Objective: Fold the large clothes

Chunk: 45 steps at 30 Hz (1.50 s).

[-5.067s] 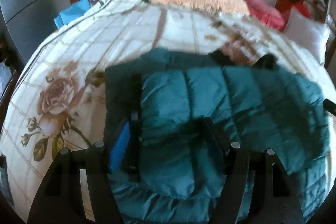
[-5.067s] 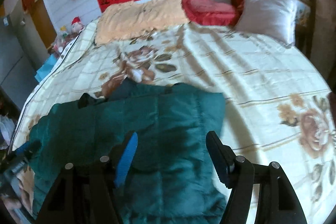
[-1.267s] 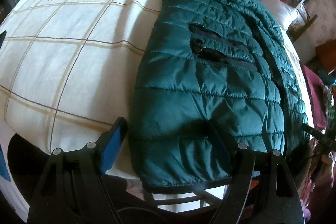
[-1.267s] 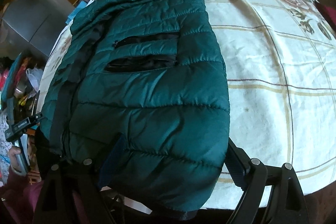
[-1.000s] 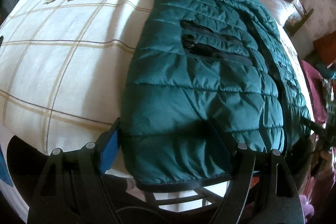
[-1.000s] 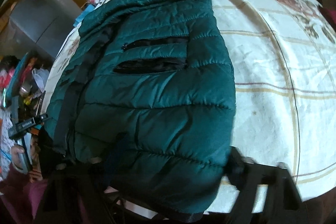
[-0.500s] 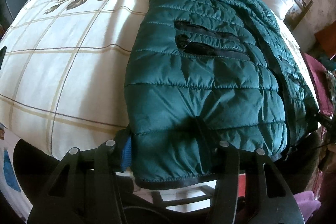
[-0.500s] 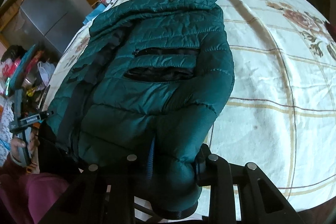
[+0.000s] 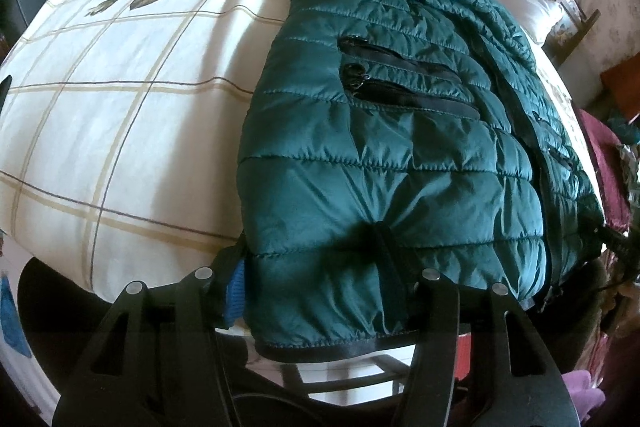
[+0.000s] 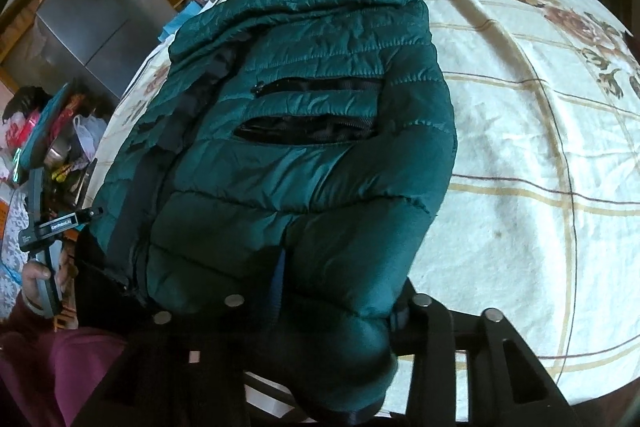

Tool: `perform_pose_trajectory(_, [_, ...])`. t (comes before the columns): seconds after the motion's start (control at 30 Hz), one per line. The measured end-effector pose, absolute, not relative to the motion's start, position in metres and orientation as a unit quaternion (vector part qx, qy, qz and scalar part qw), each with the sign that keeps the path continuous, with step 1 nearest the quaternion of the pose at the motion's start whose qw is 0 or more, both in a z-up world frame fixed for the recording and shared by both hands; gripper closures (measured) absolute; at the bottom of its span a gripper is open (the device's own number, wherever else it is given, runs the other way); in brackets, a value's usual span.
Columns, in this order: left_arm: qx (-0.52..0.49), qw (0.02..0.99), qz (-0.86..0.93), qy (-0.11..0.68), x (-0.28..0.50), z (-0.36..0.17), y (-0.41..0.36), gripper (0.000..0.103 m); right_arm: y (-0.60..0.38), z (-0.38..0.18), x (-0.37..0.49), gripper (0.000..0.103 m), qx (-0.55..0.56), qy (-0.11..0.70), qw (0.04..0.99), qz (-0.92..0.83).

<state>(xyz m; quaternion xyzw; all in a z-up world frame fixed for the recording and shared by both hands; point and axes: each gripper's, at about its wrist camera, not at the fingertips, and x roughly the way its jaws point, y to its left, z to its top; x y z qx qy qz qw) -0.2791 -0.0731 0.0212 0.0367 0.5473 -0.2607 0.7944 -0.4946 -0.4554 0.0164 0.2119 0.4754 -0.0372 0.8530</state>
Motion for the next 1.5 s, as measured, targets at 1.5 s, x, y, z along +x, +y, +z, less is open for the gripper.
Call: perform_pose_trajectory(1.5, [-0.124,0.883,-0.246,0.380,-0.088,0.162,-0.138,0.087,-0.548,0.162,-0.312,0.084,0.214,0.295,0.925,-0.109])
